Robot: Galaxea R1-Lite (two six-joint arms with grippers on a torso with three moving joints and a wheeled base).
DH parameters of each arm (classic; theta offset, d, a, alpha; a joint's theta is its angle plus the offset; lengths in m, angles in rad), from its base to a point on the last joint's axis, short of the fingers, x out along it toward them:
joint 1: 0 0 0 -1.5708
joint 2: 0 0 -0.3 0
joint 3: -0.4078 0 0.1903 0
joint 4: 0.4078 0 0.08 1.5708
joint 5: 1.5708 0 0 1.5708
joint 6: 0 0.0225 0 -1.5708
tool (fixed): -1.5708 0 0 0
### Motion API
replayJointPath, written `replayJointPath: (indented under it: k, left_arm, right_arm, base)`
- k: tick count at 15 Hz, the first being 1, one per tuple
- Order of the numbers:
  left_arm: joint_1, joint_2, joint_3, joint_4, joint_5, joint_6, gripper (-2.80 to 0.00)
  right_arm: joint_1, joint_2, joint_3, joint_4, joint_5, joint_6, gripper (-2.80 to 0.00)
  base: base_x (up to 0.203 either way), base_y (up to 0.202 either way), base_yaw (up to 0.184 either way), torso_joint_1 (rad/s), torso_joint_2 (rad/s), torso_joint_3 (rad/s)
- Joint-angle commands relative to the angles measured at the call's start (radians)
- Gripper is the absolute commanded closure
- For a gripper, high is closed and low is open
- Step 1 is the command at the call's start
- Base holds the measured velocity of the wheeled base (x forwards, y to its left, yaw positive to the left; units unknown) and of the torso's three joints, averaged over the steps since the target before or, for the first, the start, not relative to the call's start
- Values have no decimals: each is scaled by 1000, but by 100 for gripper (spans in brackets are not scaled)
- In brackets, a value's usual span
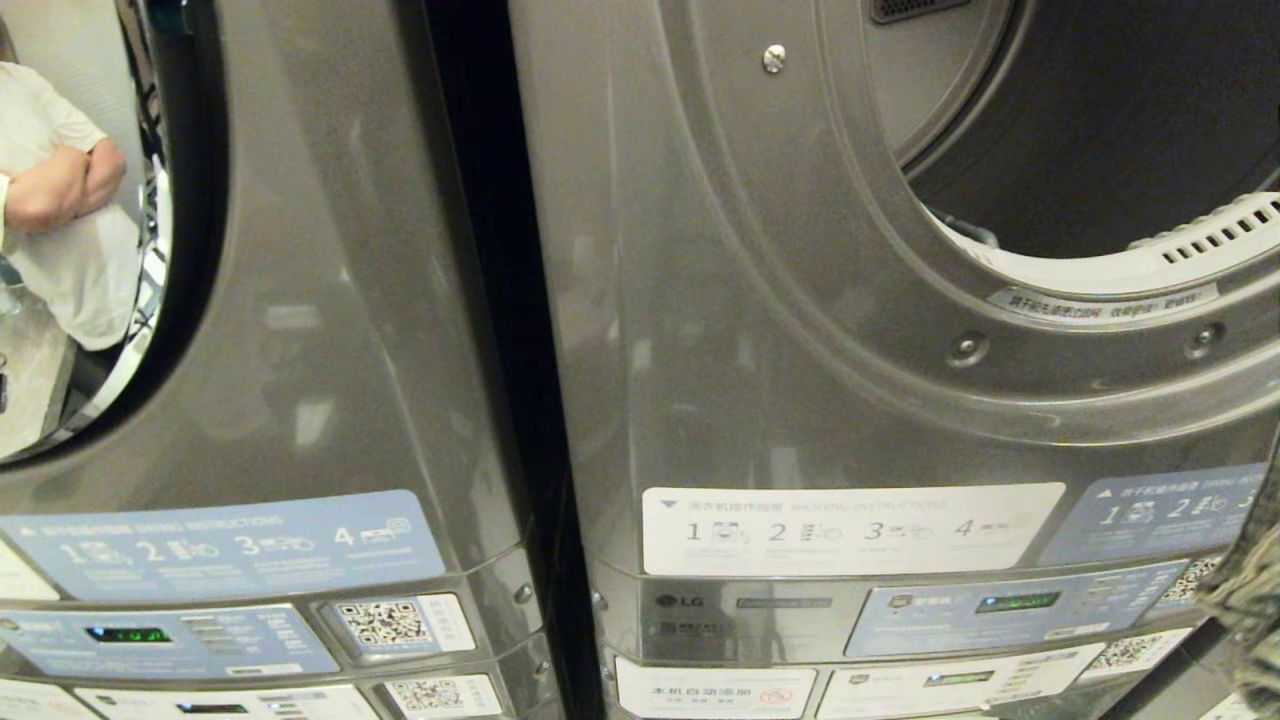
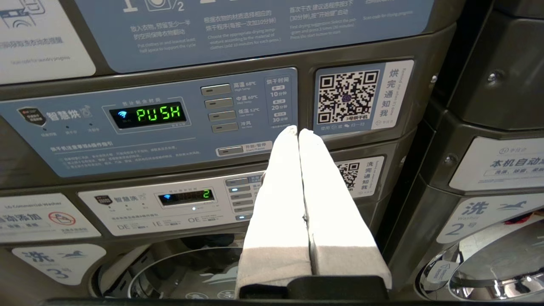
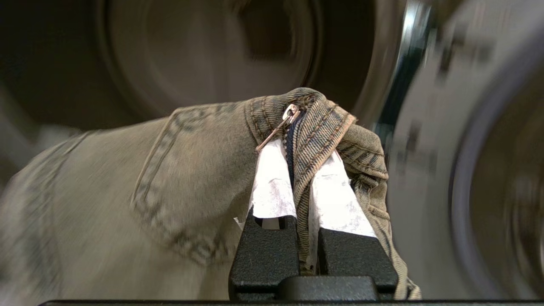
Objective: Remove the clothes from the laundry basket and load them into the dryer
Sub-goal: Put the clothes in the dryer
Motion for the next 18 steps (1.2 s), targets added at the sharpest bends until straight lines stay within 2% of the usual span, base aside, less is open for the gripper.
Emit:
replayJointPath:
  k: [1, 3, 5, 6, 7, 9, 14, 16, 17, 18]
  left_arm:
    - [0, 0, 2, 0, 4, -19, 0]
    - [0, 0, 2, -4, 29, -108, 0]
    - [0, 0, 2, -4, 31, -108, 0]
    - [0, 0, 2, -4, 31, -108, 0]
    - [0, 0, 2, -4, 31, -108, 0]
    - [0, 0, 2, -4, 31, -108, 0]
    - [0, 0, 2, -4, 31, -108, 0]
    - [0, 0, 2, -4, 31, -108, 0]
    - [0, 0, 2, -4, 31, -108, 0]
    - [0, 0, 2, -4, 31, -108, 0]
  right_arm:
    - [0, 395, -278, -7, -6, 10, 0]
    - [1, 666, -599, -30, -12, 28, 0]
    - [2, 870, -795, -93, -13, 41, 0]
    - [3, 942, -832, -186, -15, 44, 0]
    - [4, 988, -832, -331, -21, 46, 0]
    - [25, 1002, -792, -505, -42, 42, 0]
    - [69, 1004, -525, -626, -32, 11, 0]
    - [84, 1045, -509, -685, -37, 5, 0]
    - [91, 1054, -505, -686, -39, 5, -280]
    - [91, 1057, -508, -688, -38, 5, -280]
  base:
    - [0, 0, 0, 0, 0, 0]
    - [0, 0, 0, 0, 0, 0]
    - [0, 0, 0, 0, 0, 0]
    - [0, 0, 0, 0, 0, 0]
    - [0, 0, 0, 0, 0, 0]
    - [0, 0, 0, 0, 0, 0]
    - [0, 0, 0, 0, 0, 0]
    - [0, 0, 0, 0, 0, 0]
    - [0, 0, 0, 0, 0, 0]
    - [0, 0, 0, 0, 0, 0]
